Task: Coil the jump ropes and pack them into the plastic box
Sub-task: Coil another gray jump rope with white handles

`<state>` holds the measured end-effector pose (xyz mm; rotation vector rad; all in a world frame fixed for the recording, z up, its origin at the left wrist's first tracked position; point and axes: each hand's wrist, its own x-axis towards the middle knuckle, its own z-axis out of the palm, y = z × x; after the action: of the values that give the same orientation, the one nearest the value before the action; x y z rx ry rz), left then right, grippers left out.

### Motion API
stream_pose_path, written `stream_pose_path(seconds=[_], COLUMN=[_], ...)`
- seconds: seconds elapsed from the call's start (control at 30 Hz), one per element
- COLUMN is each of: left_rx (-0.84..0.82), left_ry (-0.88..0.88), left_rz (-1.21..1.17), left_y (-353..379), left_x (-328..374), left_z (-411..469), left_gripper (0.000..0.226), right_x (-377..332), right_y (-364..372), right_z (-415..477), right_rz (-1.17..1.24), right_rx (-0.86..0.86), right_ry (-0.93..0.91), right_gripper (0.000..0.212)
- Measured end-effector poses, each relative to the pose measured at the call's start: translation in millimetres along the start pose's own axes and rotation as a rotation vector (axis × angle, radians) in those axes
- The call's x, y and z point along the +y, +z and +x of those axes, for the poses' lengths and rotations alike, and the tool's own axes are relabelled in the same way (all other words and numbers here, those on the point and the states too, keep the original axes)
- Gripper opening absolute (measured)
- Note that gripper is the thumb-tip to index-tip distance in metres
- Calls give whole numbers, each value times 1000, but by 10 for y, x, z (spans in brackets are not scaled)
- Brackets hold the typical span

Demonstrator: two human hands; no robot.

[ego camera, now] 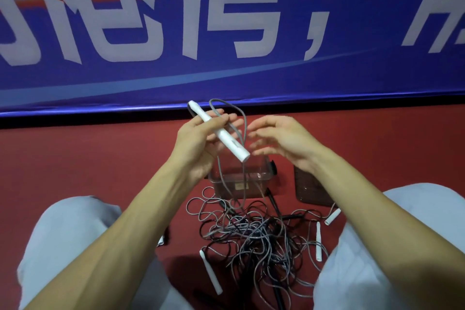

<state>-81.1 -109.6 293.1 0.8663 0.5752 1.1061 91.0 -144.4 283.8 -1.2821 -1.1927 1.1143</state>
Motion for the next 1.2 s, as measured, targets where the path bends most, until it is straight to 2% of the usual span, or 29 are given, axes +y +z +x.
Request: stream_pose_path(seconds=[0.1, 0.17, 0.27, 0.37, 0.47, 0.57, 0.67, 0.77, 0.97, 1.2], left_rx=[8, 17, 29, 37, 49, 62, -6, -99, -337, -326], left_ry=[-1, 14, 40, 56, 41, 40, 136, 208, 146, 134], left_rz=[-207, -310, -352, -329, -129, 232, 580, 830, 954, 910], left_y=[-1, -23, -55, -72, -115, -153, -156, -161, -116, -96], left_x=[90, 142, 179, 165, 119, 35, -37, -93, -185, -259], left_z=[10, 17, 17, 33, 78, 93, 73, 73, 19, 5], left_gripper=[6, 6, 7, 5, 8, 16, 17, 20, 16, 8], right_x=[81, 137, 221, 263, 258, 183, 80, -13, -127, -119], right_y=[80, 137, 212, 267, 288, 240, 149, 76, -64, -43], right_z=[-27, -52, -48, -23, -4, 5, -14, -38, -47, -31], right_rz=[-273, -369, -359, -390, -294, -211, -74, 82, 376, 676], right_rx=[-193, -335, -336, -312, -219, -82, 1, 81, 163, 156], right_ry=[-2, 19, 19, -43, -37, -80, -111, -146, -201, -161], right_gripper=[34, 29, 13, 10, 19, 16, 11, 6, 8, 12])
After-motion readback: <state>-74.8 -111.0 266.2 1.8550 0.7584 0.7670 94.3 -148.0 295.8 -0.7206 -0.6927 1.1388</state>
